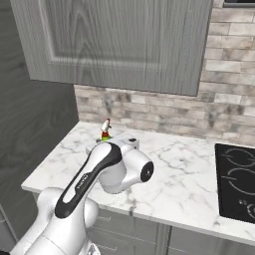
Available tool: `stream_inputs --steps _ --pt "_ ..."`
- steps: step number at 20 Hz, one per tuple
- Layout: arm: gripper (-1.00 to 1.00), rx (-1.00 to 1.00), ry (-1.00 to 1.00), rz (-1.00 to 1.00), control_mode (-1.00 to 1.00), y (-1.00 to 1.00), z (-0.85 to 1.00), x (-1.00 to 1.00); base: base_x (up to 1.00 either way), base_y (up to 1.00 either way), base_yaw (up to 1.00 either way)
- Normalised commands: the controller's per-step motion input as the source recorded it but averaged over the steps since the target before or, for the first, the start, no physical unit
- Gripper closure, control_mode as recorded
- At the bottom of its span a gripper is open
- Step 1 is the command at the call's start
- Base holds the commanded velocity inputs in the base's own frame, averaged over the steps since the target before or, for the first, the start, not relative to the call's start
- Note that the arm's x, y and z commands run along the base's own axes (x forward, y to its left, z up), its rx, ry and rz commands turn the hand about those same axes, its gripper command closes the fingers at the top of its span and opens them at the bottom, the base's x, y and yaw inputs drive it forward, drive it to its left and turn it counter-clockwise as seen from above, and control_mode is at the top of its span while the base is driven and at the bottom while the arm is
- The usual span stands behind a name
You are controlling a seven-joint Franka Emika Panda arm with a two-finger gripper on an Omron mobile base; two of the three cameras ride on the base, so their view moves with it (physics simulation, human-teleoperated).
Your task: Move the cutting board and knife to the sink. Then move spray from the cabinet to the counter.
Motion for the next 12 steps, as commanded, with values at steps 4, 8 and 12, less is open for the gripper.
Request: stream_inputs --steps 4,8,12 --pt "1.00 0.00 0.05 0.00 -1.00 0.00 -0.31 0.47 0.00 0.00 0.00" --pt "1.00 0.00 0.02 0.00 -1.00 0.00 -0.30 0.41 0.00 0.00 0.00" --pt "1.00 0.00 0.01 0.00 -1.00 0.00 -0.24 0.31 0.00 0.00 0.00"
